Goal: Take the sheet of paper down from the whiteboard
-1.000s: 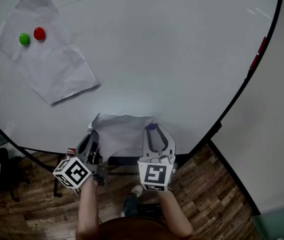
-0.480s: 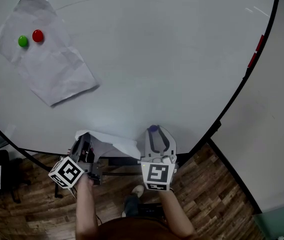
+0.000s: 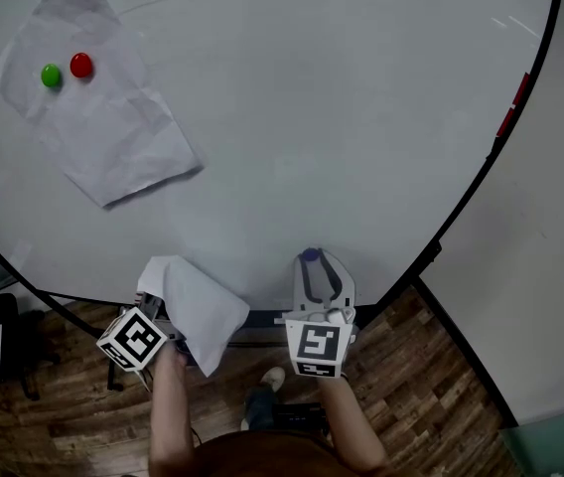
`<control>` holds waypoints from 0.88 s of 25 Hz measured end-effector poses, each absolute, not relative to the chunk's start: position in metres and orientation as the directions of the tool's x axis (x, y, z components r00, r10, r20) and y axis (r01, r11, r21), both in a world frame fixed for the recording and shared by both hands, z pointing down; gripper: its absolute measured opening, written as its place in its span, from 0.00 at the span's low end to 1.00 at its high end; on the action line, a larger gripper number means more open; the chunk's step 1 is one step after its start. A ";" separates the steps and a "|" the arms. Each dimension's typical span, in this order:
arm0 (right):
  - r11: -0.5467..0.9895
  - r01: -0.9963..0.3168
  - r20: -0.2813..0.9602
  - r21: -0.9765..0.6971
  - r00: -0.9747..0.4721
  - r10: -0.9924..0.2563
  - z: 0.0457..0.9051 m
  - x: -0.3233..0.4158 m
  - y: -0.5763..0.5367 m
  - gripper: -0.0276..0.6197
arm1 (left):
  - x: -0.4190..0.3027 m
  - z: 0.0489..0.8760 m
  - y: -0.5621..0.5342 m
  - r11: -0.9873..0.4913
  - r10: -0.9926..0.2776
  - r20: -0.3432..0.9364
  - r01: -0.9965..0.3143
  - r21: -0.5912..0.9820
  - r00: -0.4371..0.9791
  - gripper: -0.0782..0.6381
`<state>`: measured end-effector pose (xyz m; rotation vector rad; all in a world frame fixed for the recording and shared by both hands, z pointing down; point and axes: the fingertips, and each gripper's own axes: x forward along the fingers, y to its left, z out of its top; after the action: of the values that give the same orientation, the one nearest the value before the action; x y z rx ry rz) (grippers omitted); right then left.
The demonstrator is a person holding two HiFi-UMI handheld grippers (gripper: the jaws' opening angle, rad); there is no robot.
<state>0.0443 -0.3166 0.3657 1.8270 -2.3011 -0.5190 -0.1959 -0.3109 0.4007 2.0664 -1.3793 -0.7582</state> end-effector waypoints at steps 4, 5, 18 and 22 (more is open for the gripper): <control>0.191 -0.911 -0.092 0.364 -0.240 -0.966 0.365 0.045 -0.317 0.25 | -0.191 0.395 -0.311 -0.349 -0.929 -0.171 -0.622 0.701 0.328 0.14; 0.191 -0.912 -0.093 0.363 -0.239 -0.966 0.365 0.045 -0.317 0.25 | -0.190 0.393 -0.311 -0.355 -0.927 -0.179 -0.617 0.702 0.331 0.14; 0.195 -0.912 -0.093 0.362 -0.244 -0.965 0.365 0.046 -0.317 0.25 | -0.191 0.398 -0.312 -0.337 -0.933 -0.157 -0.631 0.699 0.324 0.14; 0.196 -0.914 -0.095 0.356 -0.244 -0.965 0.366 0.047 -0.316 0.25 | -0.186 0.394 -0.312 -0.347 -0.929 -0.168 -0.615 0.708 0.330 0.14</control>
<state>0.0474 -0.3164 0.3656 1.8316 -2.3091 -0.5167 -0.1863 -0.3119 0.3945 2.0686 -1.3512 -0.7743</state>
